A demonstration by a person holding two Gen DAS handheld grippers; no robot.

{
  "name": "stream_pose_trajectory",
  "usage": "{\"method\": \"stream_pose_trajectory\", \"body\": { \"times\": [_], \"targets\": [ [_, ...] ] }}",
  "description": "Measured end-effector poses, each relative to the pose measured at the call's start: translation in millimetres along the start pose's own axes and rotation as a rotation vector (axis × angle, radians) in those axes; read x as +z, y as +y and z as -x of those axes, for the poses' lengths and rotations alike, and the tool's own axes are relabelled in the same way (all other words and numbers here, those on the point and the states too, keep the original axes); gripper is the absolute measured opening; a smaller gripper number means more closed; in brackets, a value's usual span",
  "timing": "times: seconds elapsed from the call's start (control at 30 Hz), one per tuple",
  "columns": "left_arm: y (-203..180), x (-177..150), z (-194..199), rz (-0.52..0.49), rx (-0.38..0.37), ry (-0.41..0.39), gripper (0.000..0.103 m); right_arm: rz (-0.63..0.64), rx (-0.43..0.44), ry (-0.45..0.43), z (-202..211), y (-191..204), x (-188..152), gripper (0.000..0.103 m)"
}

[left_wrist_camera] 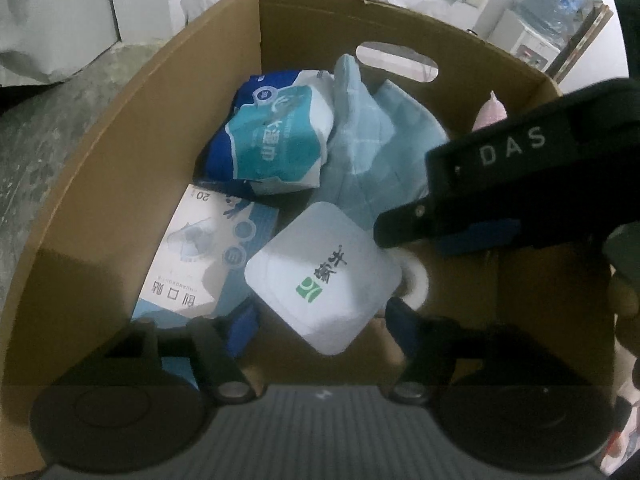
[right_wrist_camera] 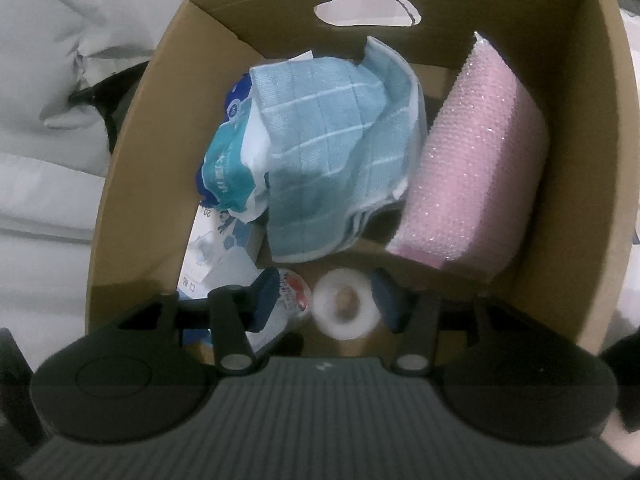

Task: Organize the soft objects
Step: 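Lower the yogurt cup and tape roll into the box and open both tools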

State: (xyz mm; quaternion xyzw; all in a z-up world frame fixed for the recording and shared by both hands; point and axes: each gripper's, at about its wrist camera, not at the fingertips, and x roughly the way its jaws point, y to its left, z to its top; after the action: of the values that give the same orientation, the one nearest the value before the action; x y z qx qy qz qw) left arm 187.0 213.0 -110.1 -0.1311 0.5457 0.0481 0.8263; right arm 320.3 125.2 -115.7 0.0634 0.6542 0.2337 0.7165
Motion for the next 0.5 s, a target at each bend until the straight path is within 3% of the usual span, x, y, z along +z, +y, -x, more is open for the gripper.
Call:
{"method": "stream_pose_trajectory", "body": {
  "times": [0.1,0.17,0.3,0.5],
  "targets": [
    [1,2,0,-0.001,-0.002,0.007,0.070,-0.016,0.017,0.018,-1,-1,-1,0.056],
    [3,2,0,0.002,0.001,0.013,0.062,-0.028,0.027,0.031,-3,-2,-2,0.057],
    [7,1,5,0.017,-0.032,-0.006,0.066,-0.080,0.094,0.044,-8,-7,-4,0.057],
    [6,1,10,-0.018,-0.035,-0.044,0.063,-0.140,0.242,0.073,-14,-9,-7,0.054]
  ]
}}
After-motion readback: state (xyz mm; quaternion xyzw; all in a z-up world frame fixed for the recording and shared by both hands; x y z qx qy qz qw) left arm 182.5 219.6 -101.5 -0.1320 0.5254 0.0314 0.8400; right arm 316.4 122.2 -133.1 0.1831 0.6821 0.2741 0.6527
